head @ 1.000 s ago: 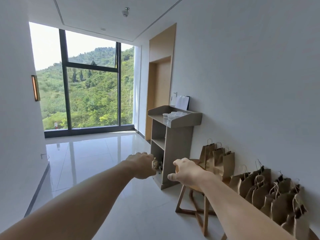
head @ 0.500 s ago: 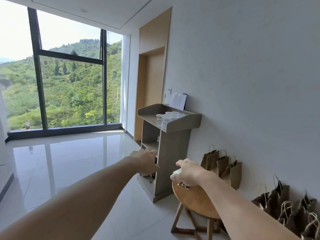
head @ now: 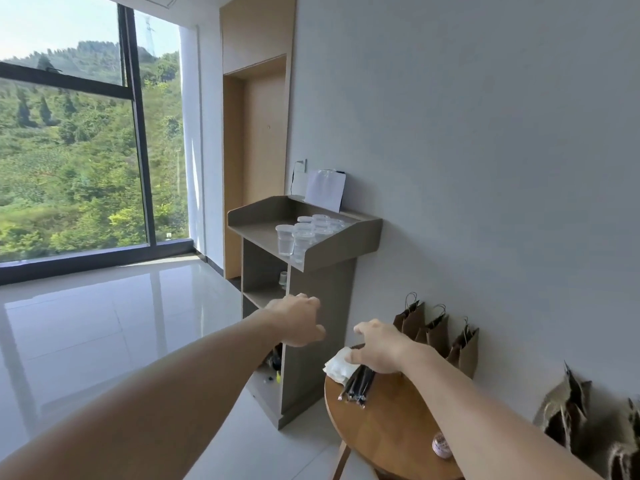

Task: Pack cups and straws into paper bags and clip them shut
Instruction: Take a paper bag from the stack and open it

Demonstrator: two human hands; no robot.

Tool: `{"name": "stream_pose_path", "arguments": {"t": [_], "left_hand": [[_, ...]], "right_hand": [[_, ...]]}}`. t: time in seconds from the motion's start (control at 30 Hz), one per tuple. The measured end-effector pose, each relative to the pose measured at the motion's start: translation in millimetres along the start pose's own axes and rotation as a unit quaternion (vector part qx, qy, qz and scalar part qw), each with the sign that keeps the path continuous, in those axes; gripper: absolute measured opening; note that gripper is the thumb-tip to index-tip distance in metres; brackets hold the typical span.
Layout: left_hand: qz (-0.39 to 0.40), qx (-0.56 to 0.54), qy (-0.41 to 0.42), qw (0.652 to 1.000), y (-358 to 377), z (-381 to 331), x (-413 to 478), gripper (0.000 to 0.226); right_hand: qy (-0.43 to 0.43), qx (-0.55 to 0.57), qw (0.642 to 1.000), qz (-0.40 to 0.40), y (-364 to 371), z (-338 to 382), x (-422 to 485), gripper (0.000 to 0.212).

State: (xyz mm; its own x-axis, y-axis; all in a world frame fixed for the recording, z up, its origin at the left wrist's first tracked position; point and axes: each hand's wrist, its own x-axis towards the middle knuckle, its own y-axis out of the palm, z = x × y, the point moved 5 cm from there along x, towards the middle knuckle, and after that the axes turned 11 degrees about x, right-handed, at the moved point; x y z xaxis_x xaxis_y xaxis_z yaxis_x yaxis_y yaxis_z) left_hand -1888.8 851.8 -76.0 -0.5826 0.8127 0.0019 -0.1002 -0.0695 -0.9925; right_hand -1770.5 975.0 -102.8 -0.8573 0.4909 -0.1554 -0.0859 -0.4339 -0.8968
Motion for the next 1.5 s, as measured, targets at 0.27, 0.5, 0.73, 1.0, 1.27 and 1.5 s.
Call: {"name": "stream_pose_path", "arguments": {"t": [0.27,0.5,0.73,1.0,1.27,1.5], "left_hand": [[0.024,0.027,0.026,0.999,13,-3,167,0.060],[0.045,0.004,0.097,0.994,29,-30,293,0.063],[0.044,-0.018,0.232,0.972,63,-70,421,0.063],[0.074,-0.018,0.366,0.928,94,-141,506,0.057],[0.100,-0.017,0.442,0.891,130,-236,546,0.063],[0.144,0.013,0.414,0.899,174,-307,600,0.063]], "right_hand": [[0.013,0.017,1.000,-0.018,-44,-50,143,0.071],[0.070,0.011,0.997,-0.008,-71,-112,228,0.074],[0.198,0.066,0.977,-0.041,-75,-182,297,0.075],[0.338,0.138,0.927,-0.090,-68,-252,308,0.076],[0.409,0.153,0.893,-0.106,-59,-366,303,0.068],[0.420,0.168,0.887,-0.097,-48,-485,355,0.054]]}}
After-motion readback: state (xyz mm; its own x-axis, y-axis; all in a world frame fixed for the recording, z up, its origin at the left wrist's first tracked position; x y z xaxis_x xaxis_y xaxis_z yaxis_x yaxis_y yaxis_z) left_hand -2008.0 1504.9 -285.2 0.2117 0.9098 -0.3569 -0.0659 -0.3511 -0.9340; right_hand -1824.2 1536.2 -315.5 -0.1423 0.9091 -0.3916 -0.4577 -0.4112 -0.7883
